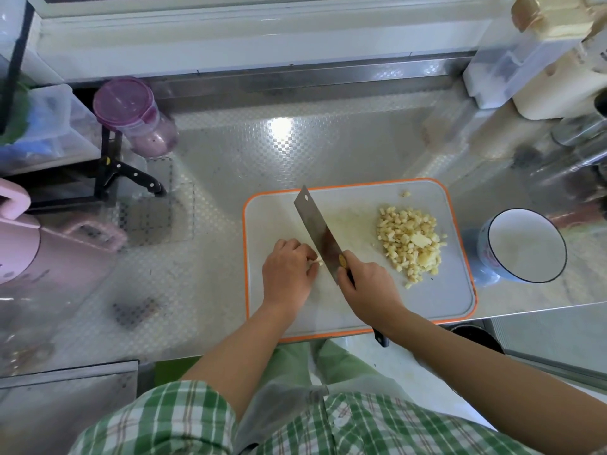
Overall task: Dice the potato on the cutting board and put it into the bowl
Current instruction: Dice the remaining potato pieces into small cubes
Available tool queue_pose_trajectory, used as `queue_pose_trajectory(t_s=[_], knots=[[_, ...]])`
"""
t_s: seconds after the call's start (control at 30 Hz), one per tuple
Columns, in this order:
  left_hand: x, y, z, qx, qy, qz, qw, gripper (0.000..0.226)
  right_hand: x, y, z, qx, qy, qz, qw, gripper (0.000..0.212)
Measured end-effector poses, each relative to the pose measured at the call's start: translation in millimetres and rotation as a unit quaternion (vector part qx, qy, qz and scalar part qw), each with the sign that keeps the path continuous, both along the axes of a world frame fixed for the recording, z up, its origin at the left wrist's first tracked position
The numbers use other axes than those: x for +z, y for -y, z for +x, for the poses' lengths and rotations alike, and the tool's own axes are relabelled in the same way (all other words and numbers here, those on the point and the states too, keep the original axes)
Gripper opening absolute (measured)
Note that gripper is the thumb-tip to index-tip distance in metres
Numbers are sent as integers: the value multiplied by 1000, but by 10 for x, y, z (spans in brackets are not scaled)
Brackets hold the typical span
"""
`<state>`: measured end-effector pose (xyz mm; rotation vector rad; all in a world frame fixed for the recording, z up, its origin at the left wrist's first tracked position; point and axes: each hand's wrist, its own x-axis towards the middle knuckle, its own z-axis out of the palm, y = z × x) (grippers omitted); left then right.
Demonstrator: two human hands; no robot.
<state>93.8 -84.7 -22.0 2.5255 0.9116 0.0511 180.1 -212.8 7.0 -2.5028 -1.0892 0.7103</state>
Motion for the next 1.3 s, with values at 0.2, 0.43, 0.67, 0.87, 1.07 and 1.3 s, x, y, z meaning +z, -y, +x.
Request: queue_pose_trajectory(t_s=[0.2, 0.43, 0.67, 0.87, 1.07, 1.3], knots=[[-31, 23, 26, 15, -14, 5, 1000, 9, -38, -25, -60, 4, 0, -21, 1000, 12], [-35, 16, 32, 19, -11, 7, 1000, 8, -63, -57, -86, 4, -9, -27, 1000, 10], [-33, 6, 36, 16, -22, 20, 999, 10, -93, -99, -73, 18, 23, -44, 999, 14], [-17, -29, -36, 6, -10, -11, 1000, 9, -77, -179, -2, -16, 30, -12, 999, 14], [34, -118, -200, 27, -1, -1, 1000, 6, 33, -43, 23, -27, 12, 28, 999, 10], [96, -98, -345, 98, -78, -5, 992, 34, -58, -92, -178, 47, 6, -1, 999, 14]])
